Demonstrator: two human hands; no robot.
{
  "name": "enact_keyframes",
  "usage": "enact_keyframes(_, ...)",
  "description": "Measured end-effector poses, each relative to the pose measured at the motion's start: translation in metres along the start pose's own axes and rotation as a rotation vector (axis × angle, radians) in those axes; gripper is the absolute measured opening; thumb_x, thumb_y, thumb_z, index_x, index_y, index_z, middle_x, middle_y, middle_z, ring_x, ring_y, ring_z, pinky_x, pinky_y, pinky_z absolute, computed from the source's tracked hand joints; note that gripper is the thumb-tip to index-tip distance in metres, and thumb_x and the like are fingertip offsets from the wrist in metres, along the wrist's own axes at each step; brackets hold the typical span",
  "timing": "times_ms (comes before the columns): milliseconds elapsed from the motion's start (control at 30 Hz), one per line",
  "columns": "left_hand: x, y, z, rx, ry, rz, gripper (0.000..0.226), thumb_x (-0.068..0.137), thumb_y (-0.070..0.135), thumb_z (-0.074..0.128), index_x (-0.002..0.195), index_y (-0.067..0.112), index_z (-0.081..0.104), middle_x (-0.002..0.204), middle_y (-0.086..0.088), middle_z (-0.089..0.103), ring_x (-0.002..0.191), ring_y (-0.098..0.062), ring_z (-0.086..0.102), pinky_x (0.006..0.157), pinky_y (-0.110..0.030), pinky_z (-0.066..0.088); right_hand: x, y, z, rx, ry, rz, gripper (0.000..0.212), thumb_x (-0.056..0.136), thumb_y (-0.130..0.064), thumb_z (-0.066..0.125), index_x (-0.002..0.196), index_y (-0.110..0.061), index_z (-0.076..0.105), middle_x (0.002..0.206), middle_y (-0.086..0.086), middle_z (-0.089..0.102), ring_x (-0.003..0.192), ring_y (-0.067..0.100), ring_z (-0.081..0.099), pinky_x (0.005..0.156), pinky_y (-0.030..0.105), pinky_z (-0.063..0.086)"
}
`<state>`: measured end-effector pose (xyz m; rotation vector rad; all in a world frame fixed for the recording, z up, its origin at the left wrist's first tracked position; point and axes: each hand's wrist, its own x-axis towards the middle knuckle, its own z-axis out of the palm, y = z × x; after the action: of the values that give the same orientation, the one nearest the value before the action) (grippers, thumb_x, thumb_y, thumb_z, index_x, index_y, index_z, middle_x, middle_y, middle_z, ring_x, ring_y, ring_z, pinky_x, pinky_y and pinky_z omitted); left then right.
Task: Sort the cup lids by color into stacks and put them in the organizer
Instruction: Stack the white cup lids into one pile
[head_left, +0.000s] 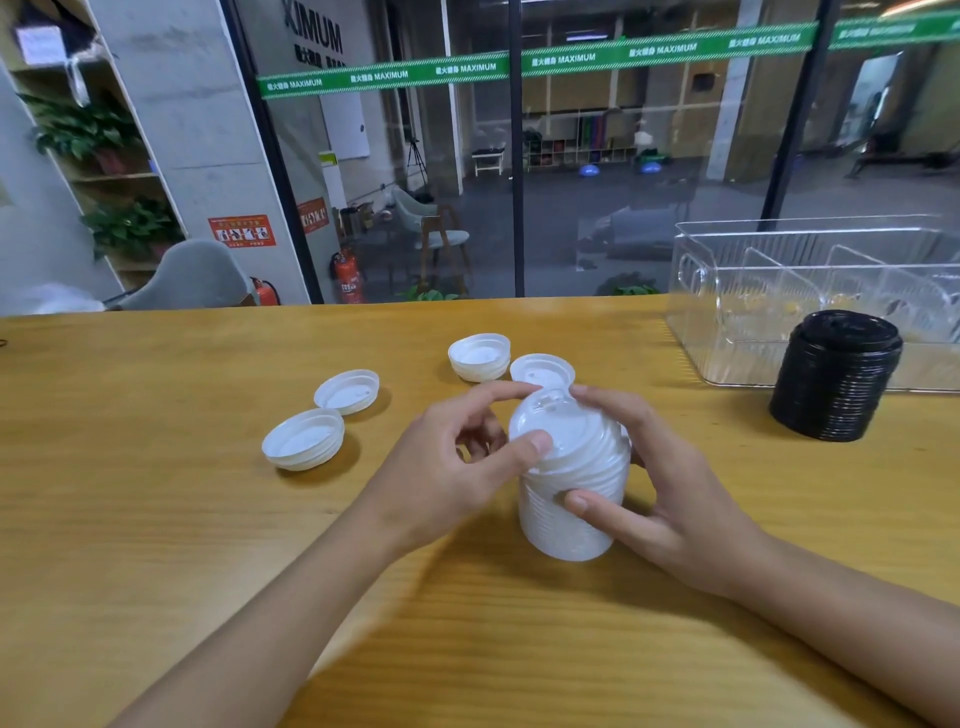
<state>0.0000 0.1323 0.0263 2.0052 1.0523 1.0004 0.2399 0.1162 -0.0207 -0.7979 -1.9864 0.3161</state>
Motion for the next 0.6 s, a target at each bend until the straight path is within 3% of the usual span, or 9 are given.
enact_keyframes(100, -0.002, 0.000, -0.004, 0.027, -0.059, 0.037, 0.064, 0.079, 0.060, 0.062, 0.142, 0.046, 0.057, 0.129, 0.022, 0.059, 0.119, -0.004, 0.057, 0.096, -0.026, 0.048, 0.000, 0.000, 0.001, 0.013, 0.007, -0.001, 0.068, 0.092, -0.039, 0.074, 0.151, -0.024, 0.043, 0.147, -0.006, 0.054, 0.133, 0.020, 0.058, 0.102, 0.031, 0.052)
enact_keyframes(133, -0.003, 0.001, -0.005, -0.007, -0.101, 0.059, 0.069, 0.081, 0.053, 0.064, 0.148, 0.043, 0.052, 0.144, 0.023, 0.053, 0.134, -0.005, 0.051, 0.106, -0.029, 0.046, 0.000, 0.000, 0.001, 0.015, 0.009, 0.000, 0.068, 0.092, -0.039, 0.074, 0.150, -0.023, 0.043, 0.147, -0.006, 0.054, 0.133, 0.020, 0.058, 0.102, 0.031, 0.052)
enact_keyframes(200, -0.003, 0.001, -0.005, -0.091, -0.155, 0.084, 0.078, 0.082, 0.034, 0.071, 0.155, 0.034, 0.045, 0.156, 0.014, 0.051, 0.148, -0.012, 0.045, 0.116, -0.040, 0.043, 0.000, -0.001, 0.001, 0.018, 0.009, 0.008, 0.068, 0.092, -0.038, 0.075, 0.151, -0.023, 0.043, 0.148, -0.006, 0.053, 0.133, 0.020, 0.058, 0.101, 0.032, 0.052)
enact_keyframes(300, -0.001, 0.002, -0.004, -0.135, -0.122, 0.099, 0.080, 0.082, 0.018, 0.076, 0.155, 0.027, 0.047, 0.145, 0.007, 0.063, 0.143, -0.017, 0.053, 0.114, -0.045, 0.047, -0.001, 0.000, 0.000, 0.018, 0.007, 0.017, 0.074, 0.093, -0.038, 0.077, 0.155, -0.027, 0.038, 0.150, -0.010, 0.052, 0.135, 0.018, 0.057, 0.103, 0.034, 0.052)
enact_keyframes(433, -0.001, 0.000, -0.001, -0.094, -0.016, 0.076, 0.074, 0.074, 0.045, 0.077, 0.145, 0.037, 0.058, 0.133, 0.011, 0.062, 0.131, -0.014, 0.058, 0.104, -0.039, 0.053, -0.003, 0.000, 0.001, 0.027, -0.006, 0.045, 0.085, 0.093, -0.044, 0.074, 0.161, -0.046, 0.023, 0.155, -0.019, 0.048, 0.139, 0.013, 0.055, 0.108, 0.030, 0.049)
enact_keyframes(600, -0.003, 0.004, 0.017, -0.054, 0.142, 0.011, 0.061, 0.066, 0.064, 0.082, 0.120, 0.038, 0.069, 0.119, 0.018, 0.063, 0.115, -0.007, 0.064, 0.095, -0.046, 0.056, -0.001, 0.002, 0.000, -0.001, -0.016, 0.010, 0.076, 0.096, -0.040, 0.073, 0.159, -0.029, 0.033, 0.149, -0.008, 0.052, 0.133, 0.023, 0.058, 0.105, 0.036, 0.051)
